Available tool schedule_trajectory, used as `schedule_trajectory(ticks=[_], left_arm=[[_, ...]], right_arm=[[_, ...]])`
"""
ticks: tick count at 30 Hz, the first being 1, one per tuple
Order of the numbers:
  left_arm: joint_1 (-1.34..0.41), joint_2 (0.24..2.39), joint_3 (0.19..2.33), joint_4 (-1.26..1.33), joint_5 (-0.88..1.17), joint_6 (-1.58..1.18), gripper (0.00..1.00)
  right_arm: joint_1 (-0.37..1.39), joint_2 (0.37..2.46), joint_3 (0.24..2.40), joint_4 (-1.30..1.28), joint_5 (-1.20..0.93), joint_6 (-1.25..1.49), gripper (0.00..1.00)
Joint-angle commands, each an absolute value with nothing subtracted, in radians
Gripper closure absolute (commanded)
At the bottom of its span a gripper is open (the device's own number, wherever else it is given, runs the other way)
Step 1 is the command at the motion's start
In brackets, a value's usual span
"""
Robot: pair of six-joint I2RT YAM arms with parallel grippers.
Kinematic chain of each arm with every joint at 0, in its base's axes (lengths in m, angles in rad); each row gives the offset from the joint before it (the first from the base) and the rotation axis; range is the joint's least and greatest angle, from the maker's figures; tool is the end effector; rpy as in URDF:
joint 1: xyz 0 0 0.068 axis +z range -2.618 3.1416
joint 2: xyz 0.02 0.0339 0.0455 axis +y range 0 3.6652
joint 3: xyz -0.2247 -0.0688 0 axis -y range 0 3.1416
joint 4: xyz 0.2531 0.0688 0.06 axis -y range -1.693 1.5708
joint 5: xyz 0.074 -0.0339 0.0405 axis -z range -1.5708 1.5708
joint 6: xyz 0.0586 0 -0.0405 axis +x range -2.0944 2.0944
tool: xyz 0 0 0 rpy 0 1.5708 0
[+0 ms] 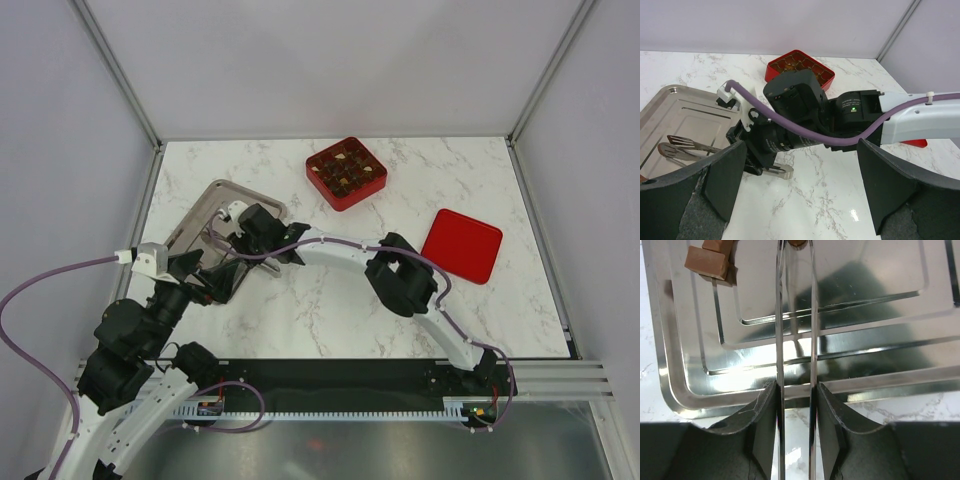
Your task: Pack the chocolate
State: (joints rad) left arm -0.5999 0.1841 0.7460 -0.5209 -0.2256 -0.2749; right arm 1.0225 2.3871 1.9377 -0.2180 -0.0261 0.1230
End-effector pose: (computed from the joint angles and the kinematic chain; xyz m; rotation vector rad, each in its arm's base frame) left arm 0.1001 -0.0526 0.3456 0.0699 1.5524 -0.5227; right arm 0.2811 0.4633 0.1294 -1.0212 2.0817 0.6351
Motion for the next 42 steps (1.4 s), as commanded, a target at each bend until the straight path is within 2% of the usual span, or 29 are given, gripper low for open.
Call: schedule_trajectory(ticks=[1,12,17,24,30,42], left_arm=[[-0.598,0.183,0.739,-0.482,-0.23,-0.236,0.0],[-0.598,0.175,0.738,-0.482,-0.232,-0.238,0.0],[-0.598,0.173,0.739,-0.482,-0.232,-0.239,0.0],[-0.598,0.17,0.739,-0.483,-0.236,-0.241,0.0],[-0.598,0.175,0.741,-0.482,-0.238,-0.239,0.0],[-0.598,0.184,0.741,-0.482,-0.241,-0.238,0.0]], right_arm=[[1.009,2.246,1.907,-0.166,-0.024,0.156,0.59],[0.934,2.05,1.726,-0.173,-0.034,0.224,0.62],[0.899,1.994,1.675,-0.186,-0.055,0.184,0.6],[0.884,2.034,1.718,-0.278,0.09,0.117,0.56],[0.871,2.083,1.738,-0.279,0.077,0.086,0.5],[0.845,2.183,1.786,-0.279,0.065,0.077,0.48]])
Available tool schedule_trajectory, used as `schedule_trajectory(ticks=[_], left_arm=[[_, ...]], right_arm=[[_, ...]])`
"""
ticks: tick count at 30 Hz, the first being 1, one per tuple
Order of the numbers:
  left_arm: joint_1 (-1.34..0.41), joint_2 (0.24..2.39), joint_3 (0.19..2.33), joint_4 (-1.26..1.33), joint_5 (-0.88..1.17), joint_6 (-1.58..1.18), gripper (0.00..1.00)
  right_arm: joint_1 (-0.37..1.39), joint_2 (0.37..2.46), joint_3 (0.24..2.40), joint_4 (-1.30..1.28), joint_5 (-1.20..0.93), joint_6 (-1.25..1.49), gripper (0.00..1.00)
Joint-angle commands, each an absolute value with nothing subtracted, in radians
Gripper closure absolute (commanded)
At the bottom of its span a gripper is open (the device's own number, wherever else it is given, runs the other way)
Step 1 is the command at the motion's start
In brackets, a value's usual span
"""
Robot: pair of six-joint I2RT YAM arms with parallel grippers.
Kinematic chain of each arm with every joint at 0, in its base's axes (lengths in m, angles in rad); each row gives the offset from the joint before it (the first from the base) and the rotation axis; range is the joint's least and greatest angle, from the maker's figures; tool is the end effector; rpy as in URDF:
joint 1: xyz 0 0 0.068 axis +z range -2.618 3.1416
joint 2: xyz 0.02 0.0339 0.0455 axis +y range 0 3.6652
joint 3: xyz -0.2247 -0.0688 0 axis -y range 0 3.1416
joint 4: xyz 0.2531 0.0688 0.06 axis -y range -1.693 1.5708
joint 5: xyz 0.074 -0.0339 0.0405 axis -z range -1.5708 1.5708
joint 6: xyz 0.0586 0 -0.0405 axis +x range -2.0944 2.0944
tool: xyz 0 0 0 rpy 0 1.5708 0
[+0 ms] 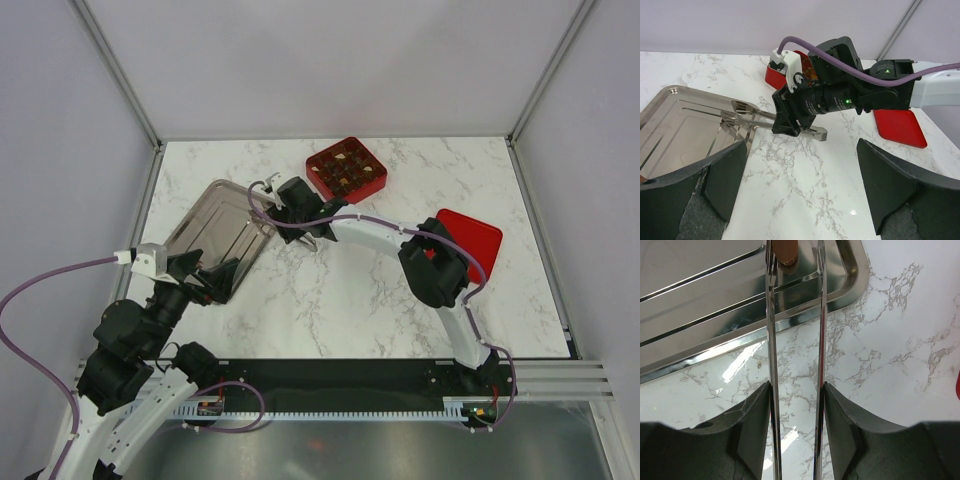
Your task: Pack the chocolate
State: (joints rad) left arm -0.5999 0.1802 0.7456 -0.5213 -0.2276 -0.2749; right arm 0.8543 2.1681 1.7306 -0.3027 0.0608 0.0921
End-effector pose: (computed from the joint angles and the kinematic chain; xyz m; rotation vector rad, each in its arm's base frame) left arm 0.0995 -0.0520 0.3458 0.0676 1.5494 -0.5223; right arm 0.3303 0.3739 0.1571 -0.8429 2.1881 0.4077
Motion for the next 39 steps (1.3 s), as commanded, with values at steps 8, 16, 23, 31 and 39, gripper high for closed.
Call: schedule_trajectory(ticks=[8,16,23,31,39], left_arm=[[-0.598,0.187,0.741,-0.482,-0.241,-0.238,0.0],[-0.598,0.186,0.739,-0.482,-0.239,-0.238,0.0],[-0.598,0.183,0.738,-0.482,-0.236,-0.238,0.0],[-0.598,0.186,0.739,-0.482,-0.23,-0.239,0.0],[-0.598,0.184,0.741,-0.482,-0.233,-0.239,0.0]], right_arm=[[0.845,2.197,1.804,-0.27,0.002,0.1,0.53],[0.835,2.125,1.764,-0.264,0.017,0.143,0.63],[0.787,1.959,1.703,-0.298,-0.058,0.233,0.7],[0.637,1.781,1.6,-0.411,0.024,0.236,0.7],[0.517,1.738,1.577,-0.555,0.064,0.252,0.68]])
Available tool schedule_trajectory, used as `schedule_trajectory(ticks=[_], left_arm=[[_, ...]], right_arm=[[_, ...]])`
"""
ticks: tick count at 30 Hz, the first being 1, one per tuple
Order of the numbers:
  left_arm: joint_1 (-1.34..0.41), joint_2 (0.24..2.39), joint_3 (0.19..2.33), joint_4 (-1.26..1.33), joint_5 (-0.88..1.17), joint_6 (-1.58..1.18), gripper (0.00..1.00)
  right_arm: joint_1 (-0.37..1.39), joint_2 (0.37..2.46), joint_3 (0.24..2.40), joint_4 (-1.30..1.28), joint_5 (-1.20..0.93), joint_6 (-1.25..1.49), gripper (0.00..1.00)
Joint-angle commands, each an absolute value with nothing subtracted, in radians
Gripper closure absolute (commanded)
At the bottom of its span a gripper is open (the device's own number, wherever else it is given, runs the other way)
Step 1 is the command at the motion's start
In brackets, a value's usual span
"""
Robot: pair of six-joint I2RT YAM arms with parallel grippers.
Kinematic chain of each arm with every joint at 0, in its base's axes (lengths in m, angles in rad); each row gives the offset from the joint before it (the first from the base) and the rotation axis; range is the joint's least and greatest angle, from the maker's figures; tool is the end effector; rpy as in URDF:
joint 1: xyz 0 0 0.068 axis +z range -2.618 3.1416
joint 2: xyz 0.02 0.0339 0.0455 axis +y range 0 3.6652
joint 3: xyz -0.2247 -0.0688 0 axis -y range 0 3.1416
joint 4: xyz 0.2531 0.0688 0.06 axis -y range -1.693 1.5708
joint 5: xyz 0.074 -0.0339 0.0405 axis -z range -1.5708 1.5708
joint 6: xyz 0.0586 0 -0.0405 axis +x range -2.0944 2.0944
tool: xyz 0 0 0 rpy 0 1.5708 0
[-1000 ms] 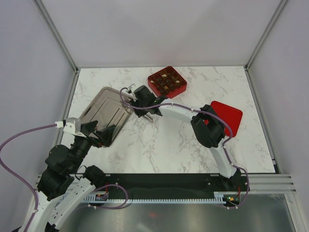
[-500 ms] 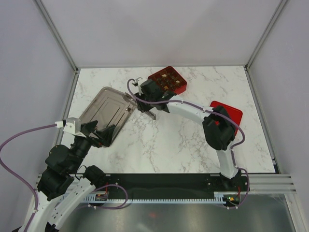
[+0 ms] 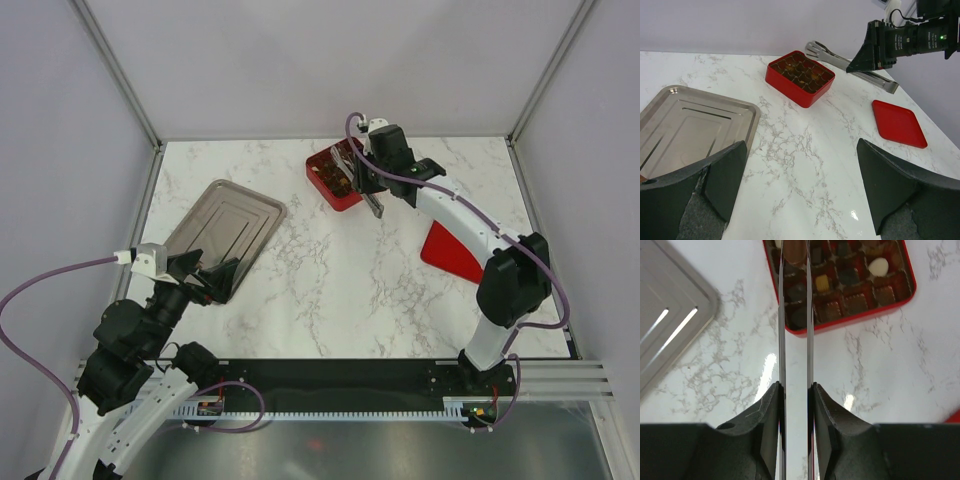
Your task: Pack the chocolate
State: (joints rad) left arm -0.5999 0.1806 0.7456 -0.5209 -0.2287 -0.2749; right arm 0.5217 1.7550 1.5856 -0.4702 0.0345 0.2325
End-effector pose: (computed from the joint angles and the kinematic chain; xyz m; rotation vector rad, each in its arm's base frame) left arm 0.0996 -0.0520 0.3458 0.0667 1.5494 -0.5214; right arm 0.3713 0.2111 0.2717 -0.3031 2.2157 0.3779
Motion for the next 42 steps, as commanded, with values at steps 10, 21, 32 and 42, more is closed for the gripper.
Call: schedule_trajectory(ticks=[10,21,32,42], left_arm=[[-0.598,0.186,0.739,-0.483,-0.233,-0.239,0.0],[-0.598,0.187,0.739,-0.482,-0.233,-0.239,0.0],[-0.598,0.189,0.741,-0.482,-0.235,-0.244,0.0],[-0.598,0.19,0.739,-0.482,-0.23,-0.241,0.0]], right_arm=[[0.489,1.775,1.546,-0.597,0.115,0.267,0.66],[0.476,1.818,1.542,-0.581,0.117,0.268,0.62],[0.471,1.83,1.56,-0.569,0.121,0.261,0.55],[0.472,1.792,1.62,-0.592,0.075,0.253,0.53]])
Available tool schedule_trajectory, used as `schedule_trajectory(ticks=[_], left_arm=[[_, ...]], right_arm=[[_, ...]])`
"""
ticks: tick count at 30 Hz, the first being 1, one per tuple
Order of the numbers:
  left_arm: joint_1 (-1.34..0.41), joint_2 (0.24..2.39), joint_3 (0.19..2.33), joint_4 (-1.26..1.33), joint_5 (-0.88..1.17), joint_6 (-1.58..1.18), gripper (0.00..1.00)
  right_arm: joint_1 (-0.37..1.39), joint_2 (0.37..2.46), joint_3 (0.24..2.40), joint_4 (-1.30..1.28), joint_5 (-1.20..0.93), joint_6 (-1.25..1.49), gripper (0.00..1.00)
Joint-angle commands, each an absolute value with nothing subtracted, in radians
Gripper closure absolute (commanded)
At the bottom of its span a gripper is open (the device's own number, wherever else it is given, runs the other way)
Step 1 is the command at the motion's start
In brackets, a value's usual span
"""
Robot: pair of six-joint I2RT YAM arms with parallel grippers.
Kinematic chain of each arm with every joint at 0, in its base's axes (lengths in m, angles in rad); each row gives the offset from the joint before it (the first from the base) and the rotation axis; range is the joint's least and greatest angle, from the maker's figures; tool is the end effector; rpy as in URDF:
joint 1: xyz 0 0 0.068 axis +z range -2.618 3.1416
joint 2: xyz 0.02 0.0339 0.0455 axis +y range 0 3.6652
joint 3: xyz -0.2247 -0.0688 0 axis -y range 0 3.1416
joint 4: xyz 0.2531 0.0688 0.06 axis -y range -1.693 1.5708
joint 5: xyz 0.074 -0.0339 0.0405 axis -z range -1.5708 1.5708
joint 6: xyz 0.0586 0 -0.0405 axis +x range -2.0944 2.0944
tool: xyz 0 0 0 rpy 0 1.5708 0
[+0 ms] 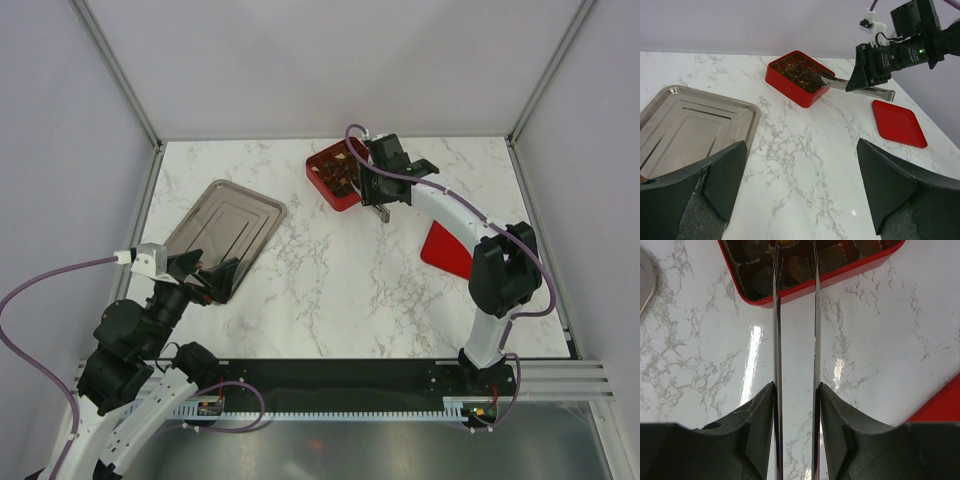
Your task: Pack the chocolate
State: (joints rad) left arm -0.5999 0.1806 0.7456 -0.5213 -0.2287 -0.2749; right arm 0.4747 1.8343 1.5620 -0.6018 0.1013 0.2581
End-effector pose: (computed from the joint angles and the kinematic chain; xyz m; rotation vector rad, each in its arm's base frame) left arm 0.0996 -0.0520 0.3458 0.0668 1.5497 -0.5213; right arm 0.3792 0.1882 0.2187 -0.2199 2.4394 0.2027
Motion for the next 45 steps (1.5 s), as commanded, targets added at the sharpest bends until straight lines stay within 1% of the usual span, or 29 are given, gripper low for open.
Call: schedule_trajectory(ticks=[1,8,12,16,20,22,24,28,34,36,38,42,45], left_arm=[[-0.598,0.192,0.739,-0.48,-0.229,-0.241,0.0],[-0.598,0.199,0.742,-0.48,-0.218,-0.241,0.0],[-0.598,0.198,0.742,-0.48,-0.218,-0.241,0.0],[-0.598,0.196,0.742,-0.479,-0.218,-0.239,0.0],[-0.598,0.192,0.742,-0.477,-0.218,-0.238,0.0],[-0.598,0.187,0.742,-0.479,-0.216,-0.236,0.0],[-0.598,0.184,0.741,-0.477,-0.219,-0.236,0.0],[-0.598,0.175,0.741,-0.479,-0.219,-0.236,0.0],[-0.598,0.178,0.739,-0.476,-0.216,-0.235,0.0],[-0.598,0.178,0.739,-0.474,-0.213,-0.235,0.0],[-0.598,0.175,0.741,-0.472,-0.21,-0.235,0.0],[-0.598,0.164,0.738,-0.476,-0.215,-0.235,0.0],[-0.598,0.164,0.739,-0.476,-0.216,-0.235,0.0]], right_arm=[[0.476,1.786,1.621,-0.592,0.065,0.252,0.53],[0.56,1.758,1.588,-0.48,0.031,0.218,0.55],[0.678,1.796,1.617,-0.419,0.057,0.201,0.57],[0.767,1.845,1.652,-0.362,0.023,0.201,0.57],[0.845,1.882,1.641,-0.233,0.002,0.146,0.58],[0.888,1.899,1.602,-0.115,0.002,0.114,0.58],[0.902,1.946,1.618,-0.061,-0.089,0.11,0.57],[0.925,2.031,1.677,-0.032,-0.21,0.112,0.53],[0.965,2.118,1.717,0.029,-0.294,0.087,0.52],[0.972,2.144,1.72,0.054,-0.355,0.08,0.48],[0.983,2.17,1.732,0.06,-0.359,0.069,0.45],[0.991,2.204,1.74,0.061,-0.367,0.063,0.44],[1.002,2.232,1.752,0.049,-0.359,0.048,0.42]])
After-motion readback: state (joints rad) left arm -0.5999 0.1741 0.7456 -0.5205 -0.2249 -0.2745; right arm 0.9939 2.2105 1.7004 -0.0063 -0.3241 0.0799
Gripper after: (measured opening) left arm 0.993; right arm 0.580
